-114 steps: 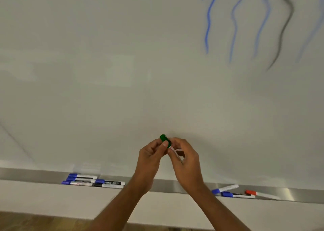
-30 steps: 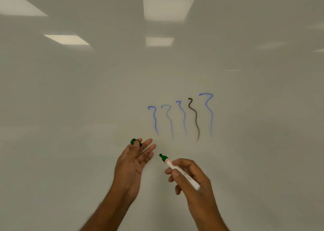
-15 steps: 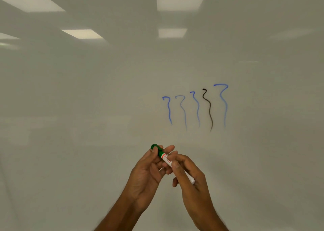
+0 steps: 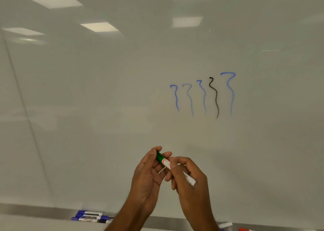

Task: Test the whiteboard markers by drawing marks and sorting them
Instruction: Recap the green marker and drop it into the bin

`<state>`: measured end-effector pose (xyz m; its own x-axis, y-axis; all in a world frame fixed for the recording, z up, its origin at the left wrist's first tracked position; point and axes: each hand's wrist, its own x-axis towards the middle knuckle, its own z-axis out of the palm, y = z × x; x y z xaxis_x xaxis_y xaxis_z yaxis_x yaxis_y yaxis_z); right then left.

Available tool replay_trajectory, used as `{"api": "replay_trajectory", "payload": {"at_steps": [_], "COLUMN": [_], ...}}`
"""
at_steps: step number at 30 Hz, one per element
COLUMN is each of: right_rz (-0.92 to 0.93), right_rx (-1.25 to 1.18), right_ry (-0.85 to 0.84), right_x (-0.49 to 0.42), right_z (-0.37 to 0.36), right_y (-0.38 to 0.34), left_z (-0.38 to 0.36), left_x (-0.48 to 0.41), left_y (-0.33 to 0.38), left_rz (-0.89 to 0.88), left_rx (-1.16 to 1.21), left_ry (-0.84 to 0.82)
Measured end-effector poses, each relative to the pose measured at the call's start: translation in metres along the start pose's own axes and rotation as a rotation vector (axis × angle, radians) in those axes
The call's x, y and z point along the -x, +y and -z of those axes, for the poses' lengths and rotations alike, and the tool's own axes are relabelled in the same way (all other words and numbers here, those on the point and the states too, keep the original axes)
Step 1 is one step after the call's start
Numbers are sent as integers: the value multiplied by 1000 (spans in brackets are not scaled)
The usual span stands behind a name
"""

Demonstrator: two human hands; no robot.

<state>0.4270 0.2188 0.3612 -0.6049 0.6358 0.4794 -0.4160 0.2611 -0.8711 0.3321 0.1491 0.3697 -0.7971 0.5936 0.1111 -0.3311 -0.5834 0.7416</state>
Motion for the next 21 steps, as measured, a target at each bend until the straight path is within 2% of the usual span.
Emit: {"api": "replay_trajectory", "payload": {"at_steps": [7,14,21], "right_rz": [-39,-60,-227], "right_rx": [115,141,57], "right_ry": [-18,-24,-57], "right_x": [40,99,183], "right_z": [-37,-111,-198], "right_y": [18,29,45], "left_z": [37,115,235], "left_x": [40,77,126], "left_y": [1,31,72], "left_rz": [86,118,242], "left_rx": [146,129,54], "left_ry": [146,222,148]}}
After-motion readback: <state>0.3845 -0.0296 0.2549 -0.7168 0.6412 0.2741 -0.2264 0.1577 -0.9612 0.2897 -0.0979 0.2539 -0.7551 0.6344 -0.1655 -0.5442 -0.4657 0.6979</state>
